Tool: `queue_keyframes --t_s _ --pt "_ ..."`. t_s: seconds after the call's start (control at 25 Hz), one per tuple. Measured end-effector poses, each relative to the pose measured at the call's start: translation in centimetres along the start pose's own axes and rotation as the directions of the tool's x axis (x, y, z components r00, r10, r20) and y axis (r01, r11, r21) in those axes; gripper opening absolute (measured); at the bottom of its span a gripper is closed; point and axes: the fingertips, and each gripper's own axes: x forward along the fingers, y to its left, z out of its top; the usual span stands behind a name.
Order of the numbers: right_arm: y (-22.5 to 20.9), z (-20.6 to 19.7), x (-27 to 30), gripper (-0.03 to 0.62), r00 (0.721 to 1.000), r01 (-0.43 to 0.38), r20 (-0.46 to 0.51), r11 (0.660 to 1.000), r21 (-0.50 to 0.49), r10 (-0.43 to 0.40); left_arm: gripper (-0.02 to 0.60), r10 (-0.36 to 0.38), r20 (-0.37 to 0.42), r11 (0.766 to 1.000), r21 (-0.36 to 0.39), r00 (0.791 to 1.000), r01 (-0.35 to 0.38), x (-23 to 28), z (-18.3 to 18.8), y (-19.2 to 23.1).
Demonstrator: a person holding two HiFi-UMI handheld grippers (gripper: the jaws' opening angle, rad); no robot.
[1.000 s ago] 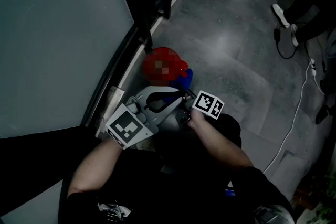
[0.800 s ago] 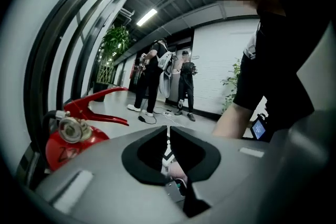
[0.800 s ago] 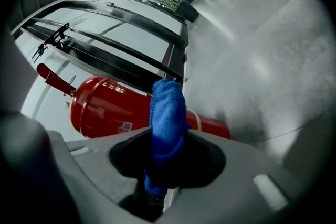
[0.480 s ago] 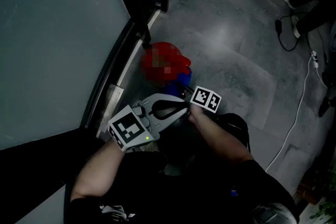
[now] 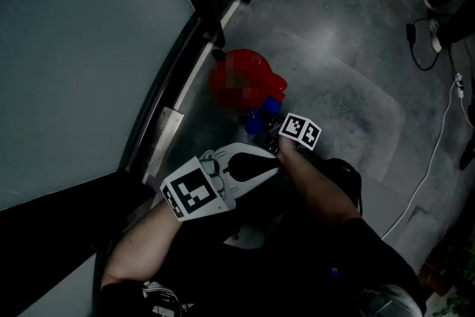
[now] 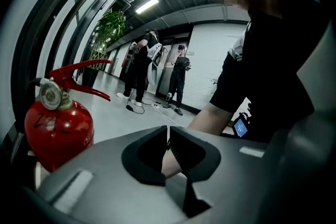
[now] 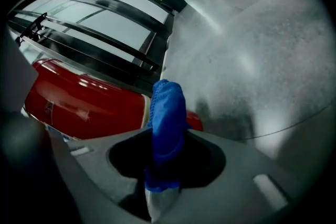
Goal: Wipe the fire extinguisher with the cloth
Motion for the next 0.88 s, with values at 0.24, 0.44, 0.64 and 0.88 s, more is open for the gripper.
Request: queue_keyframes --t_s 0.24,0.44,0.64,0.88 --pt "-1.5 -0.8 1.5 0.133 1.000 0.011 0.008 0.994 0.113 -0.012 0.023 0.033 -0.009 0.999 -0.025 0.999 -0.034 -0.6 -0.7 0.5" --pt "-3.3 -0.9 2.6 0.133 0.998 0.060 0.001 0.993 0.101 -0.061 0.023 0.070 -0.006 0.996 -0.048 0.998 -0.070 -1.4 -0.9 0.8" --pt "-4.7 -1.2 3.5 0.133 0.996 0.083 -0.021 0.989 0.119 -0.081 0.023 0.094 -0.033 0.994 -0.054 0.995 -0.096 -1.9 -1.8 1.0" --pt "-3.5 1.6 1.4 0.133 0.992 0.115 -0.057 0.993 -0.025 -0.117 0.023 0.080 -0.042 0.996 -0.029 0.996 -0.081 -1.1 -1.8 1.5"
